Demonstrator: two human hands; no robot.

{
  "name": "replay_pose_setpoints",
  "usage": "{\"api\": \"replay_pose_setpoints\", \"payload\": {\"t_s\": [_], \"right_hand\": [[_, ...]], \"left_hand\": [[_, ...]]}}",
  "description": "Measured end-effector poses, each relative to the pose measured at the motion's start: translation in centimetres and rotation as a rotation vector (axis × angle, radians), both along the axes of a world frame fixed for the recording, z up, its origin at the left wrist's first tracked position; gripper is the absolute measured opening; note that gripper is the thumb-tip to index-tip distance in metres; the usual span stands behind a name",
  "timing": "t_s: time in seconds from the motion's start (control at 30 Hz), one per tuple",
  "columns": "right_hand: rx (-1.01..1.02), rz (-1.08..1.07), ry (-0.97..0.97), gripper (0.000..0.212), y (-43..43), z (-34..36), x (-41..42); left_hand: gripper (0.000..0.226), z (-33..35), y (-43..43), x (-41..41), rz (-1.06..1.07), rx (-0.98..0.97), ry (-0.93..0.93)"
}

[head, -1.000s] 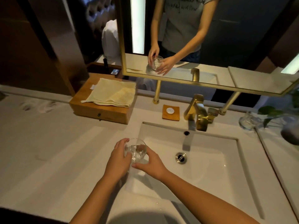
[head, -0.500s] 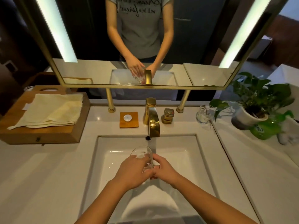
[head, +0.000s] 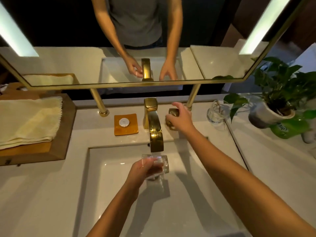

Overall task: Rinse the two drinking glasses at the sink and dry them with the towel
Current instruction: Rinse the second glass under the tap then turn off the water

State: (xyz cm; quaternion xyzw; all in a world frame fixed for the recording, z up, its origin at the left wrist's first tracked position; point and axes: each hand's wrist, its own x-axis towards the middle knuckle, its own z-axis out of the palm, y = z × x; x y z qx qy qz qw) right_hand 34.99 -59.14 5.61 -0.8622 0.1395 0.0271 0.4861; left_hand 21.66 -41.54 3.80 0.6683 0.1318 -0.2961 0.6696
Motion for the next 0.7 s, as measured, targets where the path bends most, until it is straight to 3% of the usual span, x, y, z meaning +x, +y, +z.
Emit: {"api": "replay_pose_setpoints", "payload": {"t_s": [0.07,0.13,0.23,0.43,0.57,0.7], "right_hand": [[-0.152,0.034,0.092,0.03,1.7,-0.9,2.0],[-0.206,-0.046,0.029,0.016,2.8,-1.9,2.2],[-0.193,-0.048,-0.091,0.018,2.5,-2.6,1.4],[-0.251,0.208,-0.147,0.022,0.1,-2.6,0.3],[0.026,0.0,-0.206,0.018,2.0,-4.6,-7.4],[0.471,-0.112,0.343,0.025,5.4,-5.8,-13.8]], "left_hand": [[0.034,-0.4,-0.3,0.3,0.098,-0.016,0.083],[0.031,-1.0,-0.1,0.3,0.176,-0.091,0.124],[0.029,-1.6,0.6,0.5,0.2,-0.128,0.139],[0.027,-2.3,0.4,1.1,0.202,-0.122,0.158],[0.021,-1.9,-1.3,1.0,0.326,-0.114,0.183],[0.022,-2.3,-3.0,0.4,0.349,0.008,0.177]]}}
